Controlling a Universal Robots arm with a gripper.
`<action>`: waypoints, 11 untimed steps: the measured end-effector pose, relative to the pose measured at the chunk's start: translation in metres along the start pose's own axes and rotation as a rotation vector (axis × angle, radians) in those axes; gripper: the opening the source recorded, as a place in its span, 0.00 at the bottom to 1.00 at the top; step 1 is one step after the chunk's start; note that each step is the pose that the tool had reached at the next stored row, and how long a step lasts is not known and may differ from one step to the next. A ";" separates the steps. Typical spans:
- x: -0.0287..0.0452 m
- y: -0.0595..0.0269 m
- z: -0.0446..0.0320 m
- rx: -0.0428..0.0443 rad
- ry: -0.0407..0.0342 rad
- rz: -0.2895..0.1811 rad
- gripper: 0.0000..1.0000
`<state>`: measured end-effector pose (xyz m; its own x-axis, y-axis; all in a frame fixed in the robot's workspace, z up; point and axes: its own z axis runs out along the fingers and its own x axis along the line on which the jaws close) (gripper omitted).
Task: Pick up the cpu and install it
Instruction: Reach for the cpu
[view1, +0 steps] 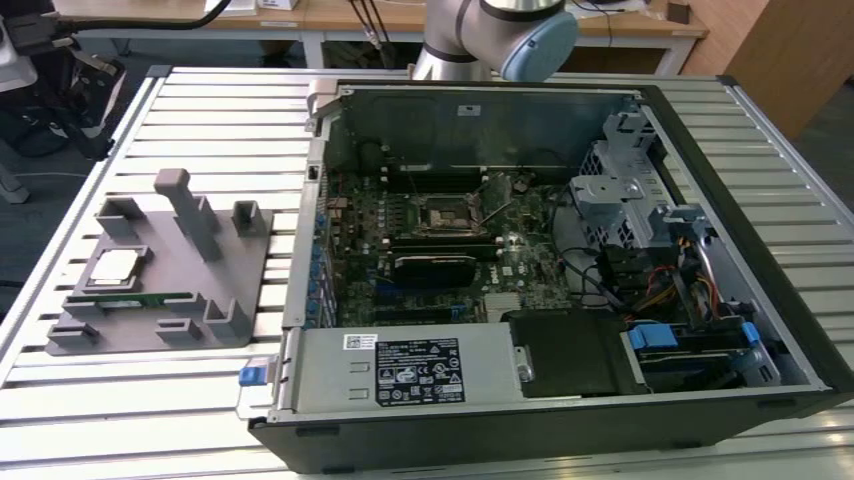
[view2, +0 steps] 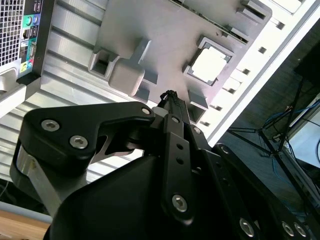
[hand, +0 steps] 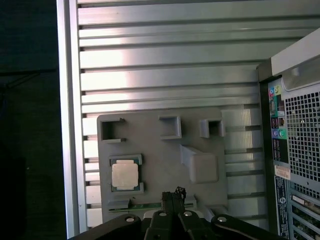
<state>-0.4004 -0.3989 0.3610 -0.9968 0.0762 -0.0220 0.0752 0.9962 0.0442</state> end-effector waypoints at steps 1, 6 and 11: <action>0.0008 -0.0001 0.0001 0.0000 0.0001 0.000 0.11; 0.0047 -0.0004 0.0006 0.0001 0.0002 0.000 0.11; 0.0086 -0.0007 0.0010 0.0001 0.0004 0.000 0.11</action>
<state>-0.4090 -0.3989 0.3598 -0.9969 0.0762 -0.0217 0.0752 0.9962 0.0441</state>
